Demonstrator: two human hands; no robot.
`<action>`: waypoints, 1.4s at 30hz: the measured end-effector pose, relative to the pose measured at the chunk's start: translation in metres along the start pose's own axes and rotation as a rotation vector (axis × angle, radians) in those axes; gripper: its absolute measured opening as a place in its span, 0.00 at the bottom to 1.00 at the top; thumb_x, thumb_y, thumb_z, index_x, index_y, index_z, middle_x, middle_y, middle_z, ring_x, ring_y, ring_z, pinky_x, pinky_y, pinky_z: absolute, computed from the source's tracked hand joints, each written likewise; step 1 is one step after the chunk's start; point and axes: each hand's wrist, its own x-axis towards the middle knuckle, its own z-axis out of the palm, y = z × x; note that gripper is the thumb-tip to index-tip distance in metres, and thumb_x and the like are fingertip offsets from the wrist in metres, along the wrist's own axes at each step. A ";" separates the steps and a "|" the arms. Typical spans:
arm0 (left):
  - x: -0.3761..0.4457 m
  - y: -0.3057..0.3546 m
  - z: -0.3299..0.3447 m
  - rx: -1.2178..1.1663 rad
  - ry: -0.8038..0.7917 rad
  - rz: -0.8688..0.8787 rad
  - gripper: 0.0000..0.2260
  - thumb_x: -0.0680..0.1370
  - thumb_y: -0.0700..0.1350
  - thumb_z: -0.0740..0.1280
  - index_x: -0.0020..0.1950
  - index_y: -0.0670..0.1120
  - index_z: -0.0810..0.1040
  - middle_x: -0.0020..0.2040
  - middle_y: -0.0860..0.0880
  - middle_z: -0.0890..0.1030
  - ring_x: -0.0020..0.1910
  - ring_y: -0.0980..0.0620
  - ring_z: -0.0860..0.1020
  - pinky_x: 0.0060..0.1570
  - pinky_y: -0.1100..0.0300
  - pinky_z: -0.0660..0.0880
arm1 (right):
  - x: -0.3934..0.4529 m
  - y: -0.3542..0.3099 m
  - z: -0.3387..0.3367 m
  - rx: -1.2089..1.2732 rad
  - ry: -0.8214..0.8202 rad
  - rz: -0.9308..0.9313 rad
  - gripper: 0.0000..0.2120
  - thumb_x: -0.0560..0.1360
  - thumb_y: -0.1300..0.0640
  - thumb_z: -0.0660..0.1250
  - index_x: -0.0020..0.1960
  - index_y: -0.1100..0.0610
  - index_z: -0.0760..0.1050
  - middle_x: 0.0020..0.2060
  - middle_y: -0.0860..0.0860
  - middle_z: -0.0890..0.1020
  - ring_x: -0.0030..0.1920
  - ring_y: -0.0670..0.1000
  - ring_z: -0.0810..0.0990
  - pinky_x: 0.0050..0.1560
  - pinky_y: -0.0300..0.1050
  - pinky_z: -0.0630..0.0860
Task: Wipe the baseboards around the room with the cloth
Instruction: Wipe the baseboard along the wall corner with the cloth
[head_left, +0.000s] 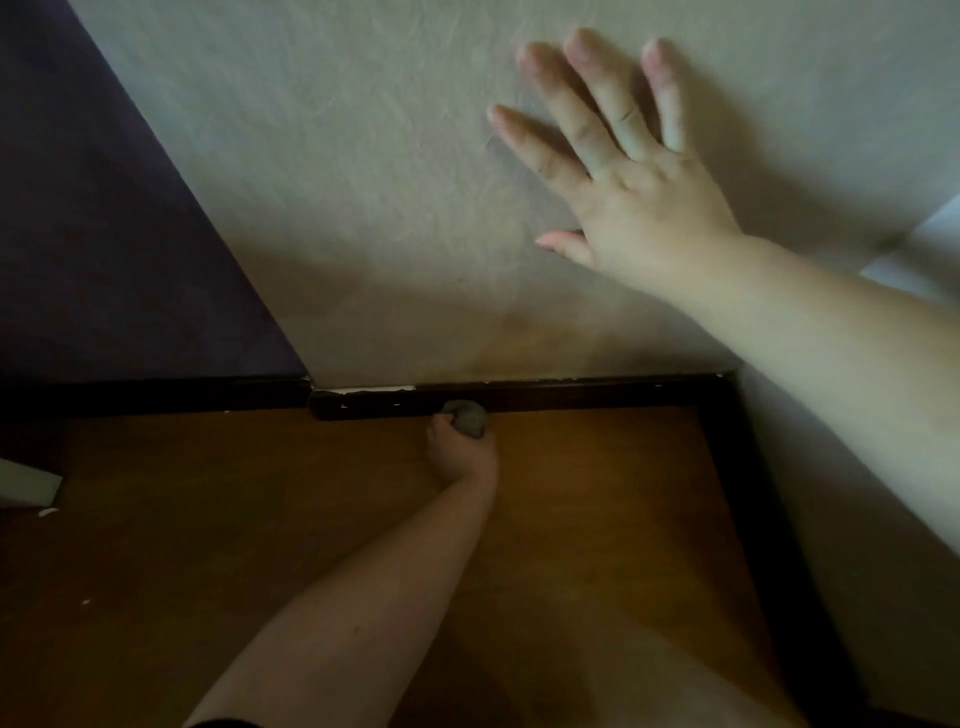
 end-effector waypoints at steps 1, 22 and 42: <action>-0.001 0.000 0.000 -0.003 0.004 0.017 0.18 0.72 0.40 0.75 0.58 0.40 0.75 0.61 0.41 0.75 0.59 0.39 0.76 0.59 0.48 0.75 | -0.008 0.003 -0.004 0.005 0.001 -0.008 0.44 0.77 0.41 0.65 0.82 0.50 0.42 0.81 0.57 0.49 0.80 0.60 0.48 0.74 0.61 0.39; -0.032 0.016 0.027 0.210 -0.209 0.358 0.18 0.73 0.39 0.75 0.61 0.41 0.75 0.63 0.42 0.75 0.61 0.40 0.75 0.60 0.50 0.73 | -0.274 0.054 -0.065 -0.222 -0.550 0.525 0.33 0.74 0.50 0.52 0.77 0.62 0.64 0.77 0.62 0.62 0.78 0.63 0.58 0.77 0.59 0.42; -0.047 0.010 0.071 0.259 -0.239 0.417 0.25 0.75 0.42 0.74 0.70 0.43 0.74 0.69 0.43 0.74 0.66 0.40 0.73 0.63 0.50 0.72 | -0.315 0.033 -0.087 -0.284 -0.725 0.447 0.30 0.77 0.56 0.50 0.75 0.70 0.61 0.76 0.68 0.58 0.78 0.67 0.56 0.78 0.61 0.41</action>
